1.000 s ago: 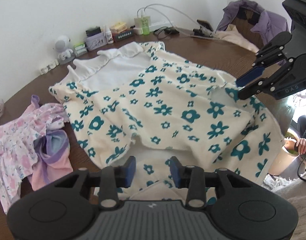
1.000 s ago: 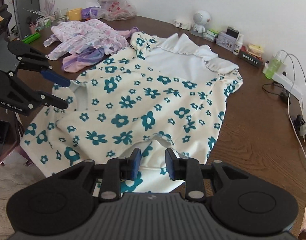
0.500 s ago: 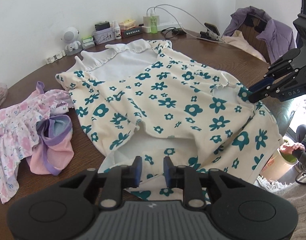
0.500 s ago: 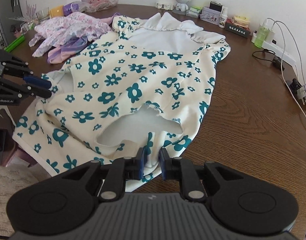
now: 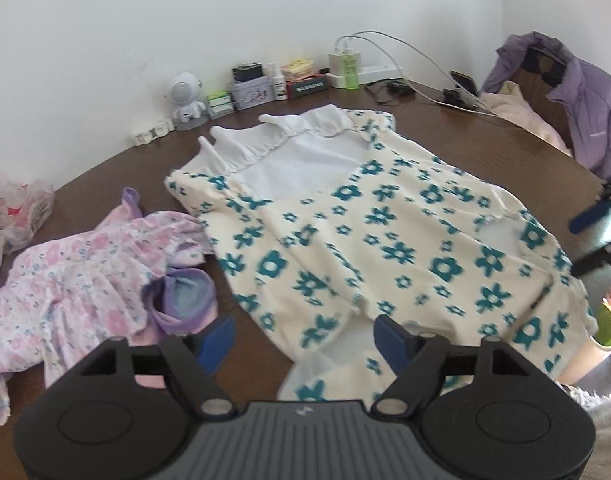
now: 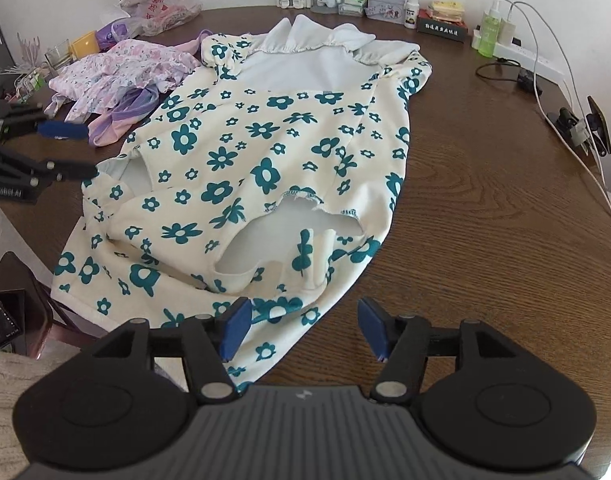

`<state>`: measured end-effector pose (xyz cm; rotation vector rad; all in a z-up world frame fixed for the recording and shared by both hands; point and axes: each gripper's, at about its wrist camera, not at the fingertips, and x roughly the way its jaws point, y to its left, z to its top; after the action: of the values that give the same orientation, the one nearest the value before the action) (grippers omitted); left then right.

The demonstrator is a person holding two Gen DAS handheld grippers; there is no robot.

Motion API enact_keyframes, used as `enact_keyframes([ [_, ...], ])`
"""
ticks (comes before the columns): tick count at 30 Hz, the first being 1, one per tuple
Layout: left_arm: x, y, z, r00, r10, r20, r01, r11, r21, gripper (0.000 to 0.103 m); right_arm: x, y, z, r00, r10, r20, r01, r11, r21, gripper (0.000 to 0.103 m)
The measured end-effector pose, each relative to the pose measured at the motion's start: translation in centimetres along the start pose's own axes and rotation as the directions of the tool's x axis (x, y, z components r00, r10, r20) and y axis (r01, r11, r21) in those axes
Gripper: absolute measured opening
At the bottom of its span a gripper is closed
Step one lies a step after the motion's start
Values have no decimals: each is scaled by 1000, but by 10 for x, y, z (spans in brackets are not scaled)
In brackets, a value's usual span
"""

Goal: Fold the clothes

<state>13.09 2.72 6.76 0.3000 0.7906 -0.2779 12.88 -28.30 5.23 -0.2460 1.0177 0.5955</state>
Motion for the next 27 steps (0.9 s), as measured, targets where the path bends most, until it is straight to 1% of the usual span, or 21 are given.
enact_keyframes([
  [1,4,10,9,1000,12,-4,-12,1000,-6,80,0,2,1,1000,2,-15,-2,1000,2,70],
  [2,9,21,19,1000,19,-11,-20,1000,-19,80,1,5,1,1000,0,-28,0,1000,4,73],
  [6,43,62,54,999,-13,-46,10,998,-63,80,9,14,3,997,-18,-72,20,1000,19,73],
  [9,84,89,79,997,4,-81,-12,995,-101,80,18,16,4,995,-42,-95,49,996,71,72],
  [10,98,98,86,996,5,-89,-16,992,-122,78,20,16,3,994,-47,-100,56,994,91,72],
  [12,124,115,97,995,-7,-95,-9,985,-171,76,24,16,1,993,-49,-106,63,989,134,71],
  [14,139,122,103,995,-18,-100,-2,981,-196,73,27,16,1,993,-47,-105,63,985,159,70],
  [17,153,124,106,993,-15,-119,-10,978,-207,72,33,14,2,995,-55,-78,68,982,173,68],
  [19,162,125,109,991,-13,-131,-15,977,-215,71,35,16,1,996,-62,-58,71,985,159,68],
  [20,166,125,110,990,-12,-138,-18,976,-218,64,35,16,1,997,-63,-48,70,986,149,68],
  [21,171,126,111,990,-12,-144,-21,975,-222,60,36,17,1,997,-66,-39,71,988,135,67],
  [22,176,127,112,989,-11,-150,-24,974,-226,54,36,18,1,997,-70,-28,73,990,119,64],
  [24,185,128,114,987,-9,-163,-29,972,-233,42,36,21,2,998,-61,-19,62,994,86,55],
  [26,194,129,116,985,-8,-175,-35,970,-240,25,35,23,3,999,-47,-11,48,997,53,40],
  [27,198,130,117,983,-7,-181,-38,969,-244,21,35,24,4,999,-41,-8,41,998,37,36],
])
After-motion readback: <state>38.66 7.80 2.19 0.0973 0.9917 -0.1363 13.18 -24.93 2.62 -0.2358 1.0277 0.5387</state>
